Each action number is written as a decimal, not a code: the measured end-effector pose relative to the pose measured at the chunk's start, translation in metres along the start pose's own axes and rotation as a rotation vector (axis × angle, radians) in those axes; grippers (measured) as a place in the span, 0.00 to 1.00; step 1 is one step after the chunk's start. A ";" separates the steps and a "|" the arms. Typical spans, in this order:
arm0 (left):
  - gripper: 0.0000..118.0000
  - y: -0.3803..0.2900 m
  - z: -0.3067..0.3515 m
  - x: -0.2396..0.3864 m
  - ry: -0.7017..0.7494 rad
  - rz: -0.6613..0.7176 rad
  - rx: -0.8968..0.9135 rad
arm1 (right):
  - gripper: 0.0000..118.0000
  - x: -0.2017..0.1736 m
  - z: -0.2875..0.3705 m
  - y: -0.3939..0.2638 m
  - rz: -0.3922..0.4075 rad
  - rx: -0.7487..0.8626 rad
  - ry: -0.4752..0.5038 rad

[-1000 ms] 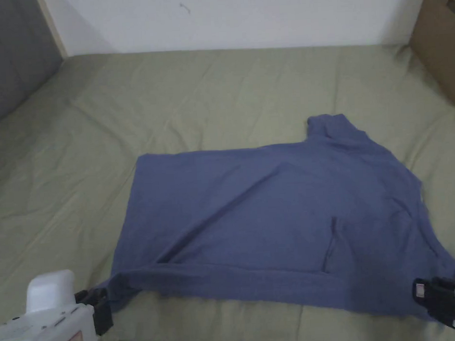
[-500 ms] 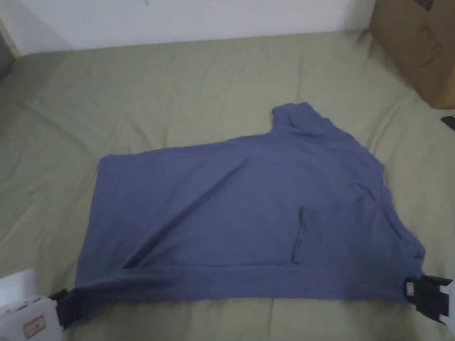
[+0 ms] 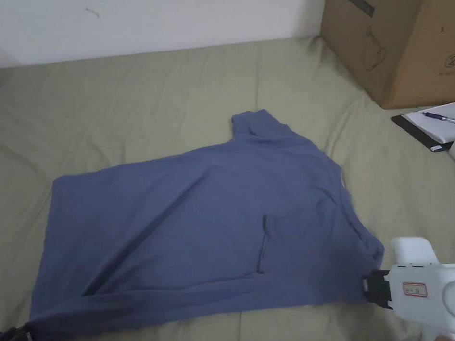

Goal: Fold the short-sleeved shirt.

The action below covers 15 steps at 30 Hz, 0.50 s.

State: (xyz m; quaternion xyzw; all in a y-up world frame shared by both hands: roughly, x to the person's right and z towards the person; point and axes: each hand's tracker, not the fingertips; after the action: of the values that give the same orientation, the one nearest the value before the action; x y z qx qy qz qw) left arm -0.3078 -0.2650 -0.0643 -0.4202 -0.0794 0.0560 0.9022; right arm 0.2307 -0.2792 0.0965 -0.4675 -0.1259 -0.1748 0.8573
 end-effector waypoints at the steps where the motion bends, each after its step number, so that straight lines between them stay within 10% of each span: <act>1: 0.05 0.000 0.000 0.000 0.001 0.003 -0.002 | 0.02 -0.001 -0.002 -0.001 -0.039 0.006 -0.036; 15: 0.05 0.042 0.009 0.006 0.002 -0.050 0.026 | 0.02 -0.001 0.040 0.062 -0.008 0.140 0.060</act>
State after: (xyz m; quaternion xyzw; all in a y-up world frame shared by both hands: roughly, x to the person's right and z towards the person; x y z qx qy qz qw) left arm -0.3049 -0.2304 -0.0908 -0.4062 -0.0880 0.0341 0.9089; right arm 0.2531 -0.2136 0.0704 -0.4006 -0.1139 -0.1829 0.8906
